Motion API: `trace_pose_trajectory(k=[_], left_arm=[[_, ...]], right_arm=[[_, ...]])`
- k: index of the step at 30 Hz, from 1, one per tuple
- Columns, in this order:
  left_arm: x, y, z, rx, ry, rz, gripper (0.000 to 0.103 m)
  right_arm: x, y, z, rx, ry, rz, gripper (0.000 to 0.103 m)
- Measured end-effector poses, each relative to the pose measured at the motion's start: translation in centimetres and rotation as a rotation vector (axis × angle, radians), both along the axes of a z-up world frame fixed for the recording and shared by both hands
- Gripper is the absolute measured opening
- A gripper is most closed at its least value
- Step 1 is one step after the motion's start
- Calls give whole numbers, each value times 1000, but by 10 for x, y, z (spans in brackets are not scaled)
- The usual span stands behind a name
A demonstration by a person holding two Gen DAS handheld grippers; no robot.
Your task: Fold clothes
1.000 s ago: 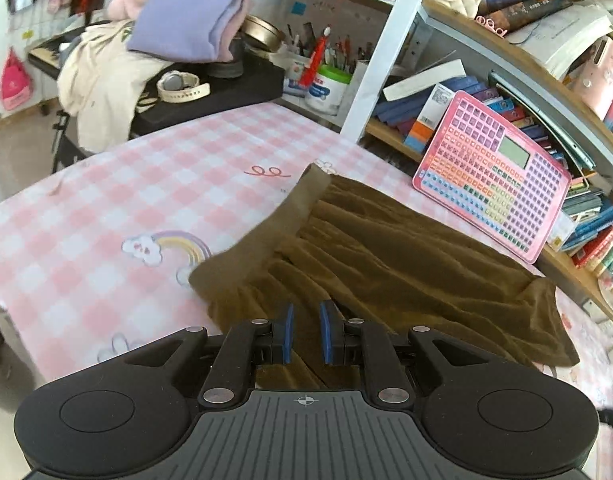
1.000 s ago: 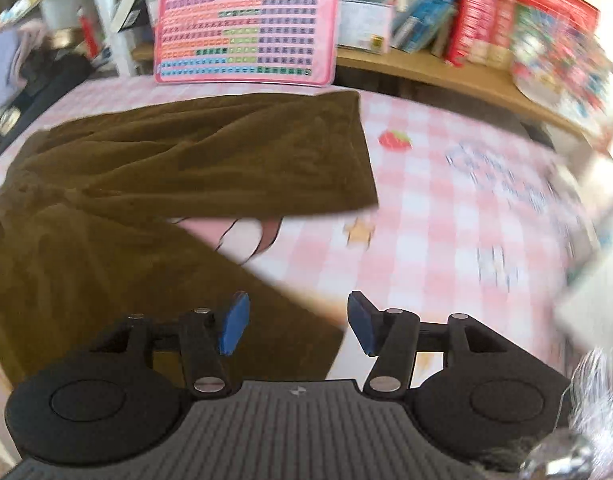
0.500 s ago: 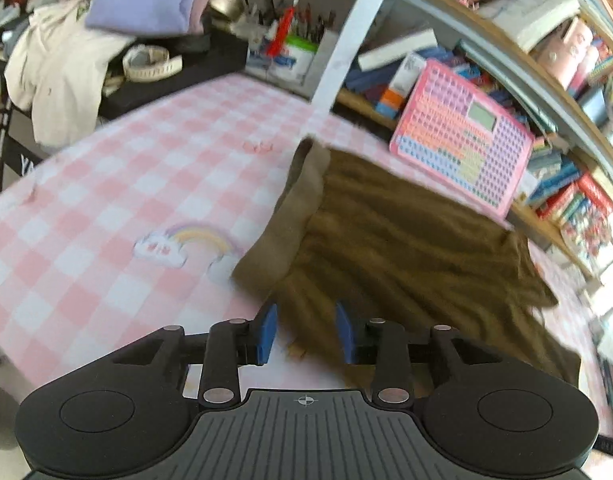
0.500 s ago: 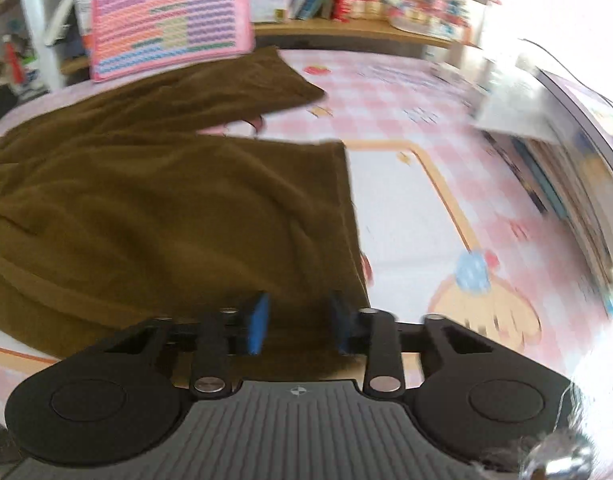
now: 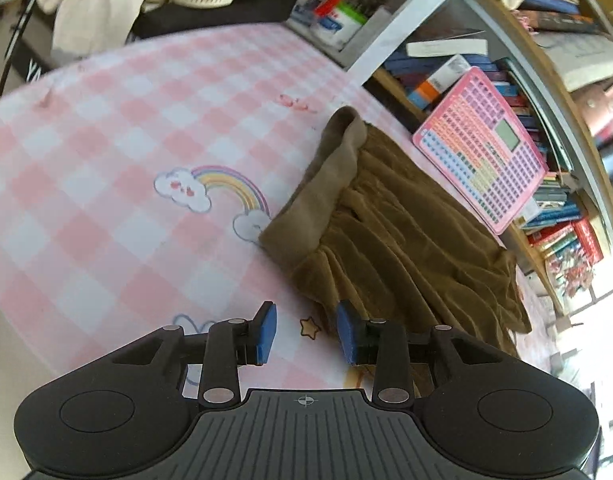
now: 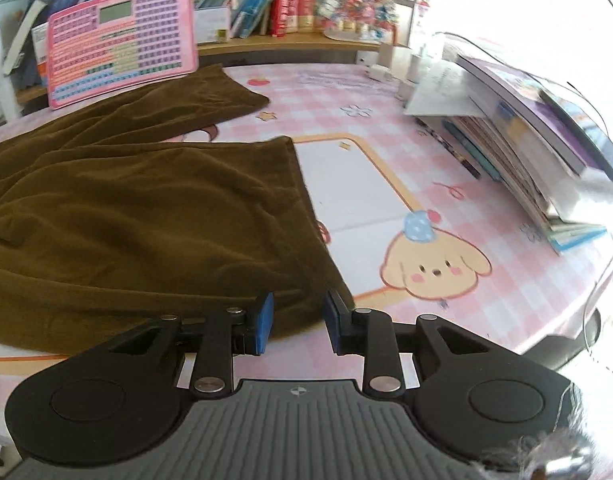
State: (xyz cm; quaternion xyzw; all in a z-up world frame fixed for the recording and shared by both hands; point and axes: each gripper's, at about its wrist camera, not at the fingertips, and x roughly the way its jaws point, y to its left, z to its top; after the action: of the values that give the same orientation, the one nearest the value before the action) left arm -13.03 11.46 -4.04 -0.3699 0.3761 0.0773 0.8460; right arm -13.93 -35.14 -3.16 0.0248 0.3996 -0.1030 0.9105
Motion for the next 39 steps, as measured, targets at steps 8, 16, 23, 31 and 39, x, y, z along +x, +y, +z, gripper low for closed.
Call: trace_pose_trajectory(k=[8, 16, 23, 31, 39], left_arm=[[12, 17, -12, -149, 28, 143, 30], [28, 20, -15, -202, 13, 194, 30], [33, 19, -15, -167, -18, 196, 10], [15, 34, -5, -23, -41, 174, 9], [7, 30, -3, 29, -40, 144, 16]], right_arm=[[-2, 3, -6, 3, 29, 5, 31], [-3, 1, -6, 14, 45, 5, 32], [-1, 0, -6, 34, 50, -3, 32], [11, 12, -7, 42, 47, 49, 32], [15, 16, -8, 39, 39, 77, 34]])
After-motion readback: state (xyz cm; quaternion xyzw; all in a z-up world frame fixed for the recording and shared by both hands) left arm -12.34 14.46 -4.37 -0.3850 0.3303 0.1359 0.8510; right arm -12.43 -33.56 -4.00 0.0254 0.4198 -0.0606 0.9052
